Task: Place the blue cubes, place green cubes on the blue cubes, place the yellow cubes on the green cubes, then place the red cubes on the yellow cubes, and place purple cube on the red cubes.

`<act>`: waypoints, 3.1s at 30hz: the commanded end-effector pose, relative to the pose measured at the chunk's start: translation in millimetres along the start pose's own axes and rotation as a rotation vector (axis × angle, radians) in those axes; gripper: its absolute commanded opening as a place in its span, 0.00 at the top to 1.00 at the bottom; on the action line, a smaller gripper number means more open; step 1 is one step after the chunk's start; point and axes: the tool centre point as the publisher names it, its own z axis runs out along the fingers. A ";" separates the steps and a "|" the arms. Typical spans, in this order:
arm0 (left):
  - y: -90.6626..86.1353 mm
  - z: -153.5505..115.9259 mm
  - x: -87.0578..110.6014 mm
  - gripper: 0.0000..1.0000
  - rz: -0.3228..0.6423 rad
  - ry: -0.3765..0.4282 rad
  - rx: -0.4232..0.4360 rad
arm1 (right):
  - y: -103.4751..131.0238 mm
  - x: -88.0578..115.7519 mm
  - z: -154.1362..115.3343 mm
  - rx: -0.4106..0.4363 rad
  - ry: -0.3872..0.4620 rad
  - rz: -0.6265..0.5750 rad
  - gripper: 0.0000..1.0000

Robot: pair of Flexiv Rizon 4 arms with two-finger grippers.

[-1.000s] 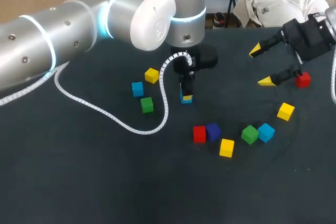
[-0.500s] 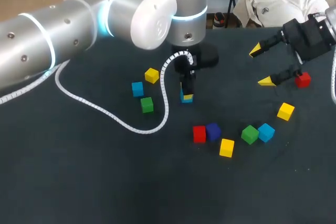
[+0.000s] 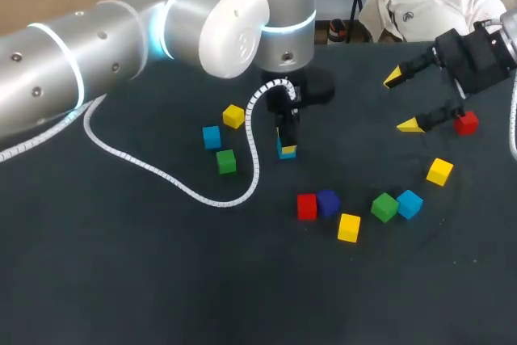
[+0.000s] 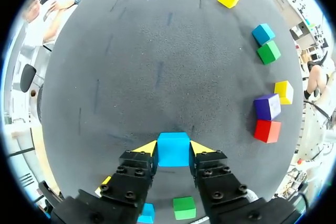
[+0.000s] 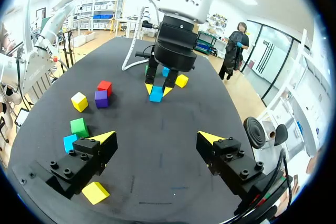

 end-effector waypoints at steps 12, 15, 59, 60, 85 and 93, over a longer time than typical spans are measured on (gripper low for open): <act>-4.4 4.9 0.6 1.00 0.009 0.017 0.011 | -0.1 0.3 0.4 0.001 -0.002 -0.001 0.00; -4.0 5.1 0.2 1.00 0.010 0.017 0.011 | -0.1 0.3 0.4 0.001 -0.002 -0.001 0.00; -3.0 1.2 -0.5 1.00 0.009 0.012 0.001 | -0.1 0.3 0.4 0.001 -0.002 -0.001 0.00; -3.0 1.5 -0.2 1.00 0.008 0.013 0.001 | -0.1 0.3 0.4 0.001 -0.002 -0.001 0.00; -2.4 4.9 -1.6 1.00 0.013 0.012 0.003 | -0.1 0.3 0.4 0.001 -0.002 -0.001 0.00; -3.8 4.0 -4.2 0.00 0.017 0.023 0.007 | -0.1 0.3 0.4 0.001 -0.002 -0.001 0.00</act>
